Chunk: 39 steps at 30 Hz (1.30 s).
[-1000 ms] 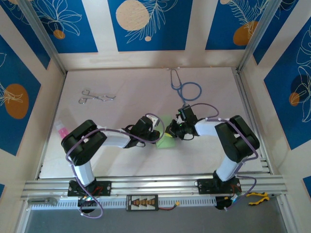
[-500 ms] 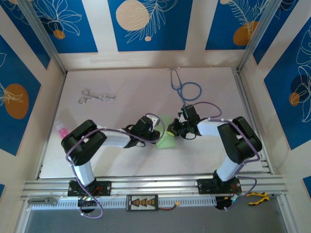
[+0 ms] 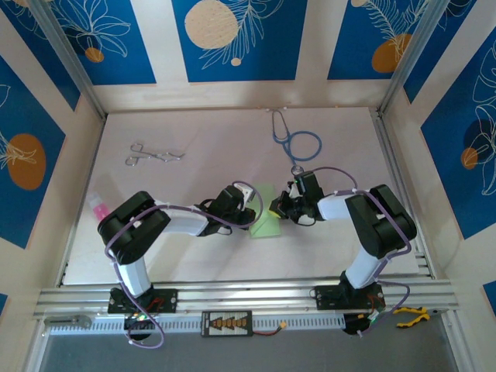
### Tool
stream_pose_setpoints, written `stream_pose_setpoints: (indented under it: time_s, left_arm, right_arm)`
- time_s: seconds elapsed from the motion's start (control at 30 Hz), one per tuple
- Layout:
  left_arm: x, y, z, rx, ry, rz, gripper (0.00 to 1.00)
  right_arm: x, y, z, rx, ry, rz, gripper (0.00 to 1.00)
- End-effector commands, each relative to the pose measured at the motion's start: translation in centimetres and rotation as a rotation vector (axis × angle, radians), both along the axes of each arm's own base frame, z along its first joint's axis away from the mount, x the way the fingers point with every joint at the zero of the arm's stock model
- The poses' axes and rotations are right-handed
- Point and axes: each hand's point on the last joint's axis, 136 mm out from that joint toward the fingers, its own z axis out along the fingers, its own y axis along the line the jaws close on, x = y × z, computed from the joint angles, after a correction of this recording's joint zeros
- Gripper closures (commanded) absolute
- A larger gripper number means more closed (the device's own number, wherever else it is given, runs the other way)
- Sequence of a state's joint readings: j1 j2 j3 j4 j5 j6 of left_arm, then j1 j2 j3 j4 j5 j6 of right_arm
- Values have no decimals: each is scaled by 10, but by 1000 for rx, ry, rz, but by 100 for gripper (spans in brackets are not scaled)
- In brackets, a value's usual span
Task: Fold a paper plane with a square sheet of paper (pick it up from the middle)
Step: Fold the triangle a second time at the center of the table.
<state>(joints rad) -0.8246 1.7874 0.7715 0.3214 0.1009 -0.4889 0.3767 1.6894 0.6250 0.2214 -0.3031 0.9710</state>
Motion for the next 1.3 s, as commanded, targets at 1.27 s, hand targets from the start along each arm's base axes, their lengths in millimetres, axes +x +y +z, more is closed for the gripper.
stream_pose_setpoints:
  time_s: [1.27]
  left_arm:
    - [-8, 9, -6, 48, 70, -4, 92]
  right_arm:
    - [-35, -6, -33, -134, 80, 40, 99]
